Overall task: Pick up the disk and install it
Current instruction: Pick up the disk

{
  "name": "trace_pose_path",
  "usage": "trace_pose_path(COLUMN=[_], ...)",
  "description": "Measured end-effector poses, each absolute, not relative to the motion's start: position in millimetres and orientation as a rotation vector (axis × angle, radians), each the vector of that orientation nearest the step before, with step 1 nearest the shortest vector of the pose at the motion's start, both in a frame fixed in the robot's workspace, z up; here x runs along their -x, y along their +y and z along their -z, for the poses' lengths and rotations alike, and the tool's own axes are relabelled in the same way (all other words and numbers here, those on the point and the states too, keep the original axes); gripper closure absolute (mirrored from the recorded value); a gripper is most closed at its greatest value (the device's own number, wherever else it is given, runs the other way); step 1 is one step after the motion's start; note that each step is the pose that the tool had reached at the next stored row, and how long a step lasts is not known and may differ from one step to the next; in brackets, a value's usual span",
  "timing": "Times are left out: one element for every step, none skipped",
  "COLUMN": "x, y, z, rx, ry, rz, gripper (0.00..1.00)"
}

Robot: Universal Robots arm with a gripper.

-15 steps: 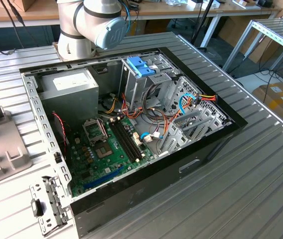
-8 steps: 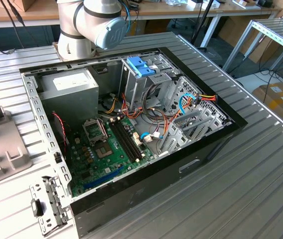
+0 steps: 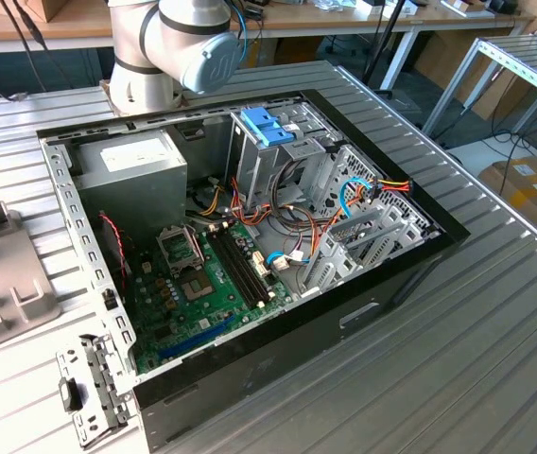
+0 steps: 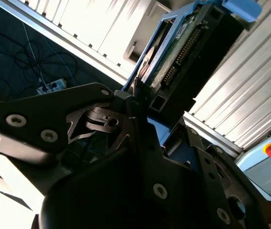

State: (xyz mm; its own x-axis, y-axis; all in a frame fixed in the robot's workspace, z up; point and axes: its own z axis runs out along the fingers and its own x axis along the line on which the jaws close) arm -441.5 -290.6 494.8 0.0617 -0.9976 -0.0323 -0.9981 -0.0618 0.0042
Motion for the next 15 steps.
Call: trace_pose_path(x=[442, 442, 442, 441, 441, 441, 441, 441, 441, 441, 441, 441, 441, 441, 441], y=[-291, -292, -293, -293, -294, -295, -295, -296, -297, -297, -298, -299, -300, -301, -302], z=[-495, -495, -495, -495, -495, -495, -495, -495, -495, -495, -495, -495, -495, -495, -495], rx=[2.275, 2.275, 2.275, 2.275, 2.275, 2.275, 2.275, 2.275, 2.275, 2.275, 2.275, 2.275, 2.275, 2.275, 2.275], ry=[2.139, 2.139, 2.139, 2.139, 2.139, 2.139, 2.139, 2.139, 2.139, 2.139, 2.139, 2.139, 2.139, 2.139, 2.139], rz=[-0.041, -0.041, -0.041, -0.041, -0.041, -0.041, -0.041, -0.041, -0.041, -0.041, -0.041, -0.041, -0.041, -0.041, -0.041], gripper=[0.63, 0.63, 0.63, 0.63, 0.63, 0.63, 0.63, 0.63, 0.63, 0.63, 0.63, 0.63, 0.63, 0.63, 0.63])
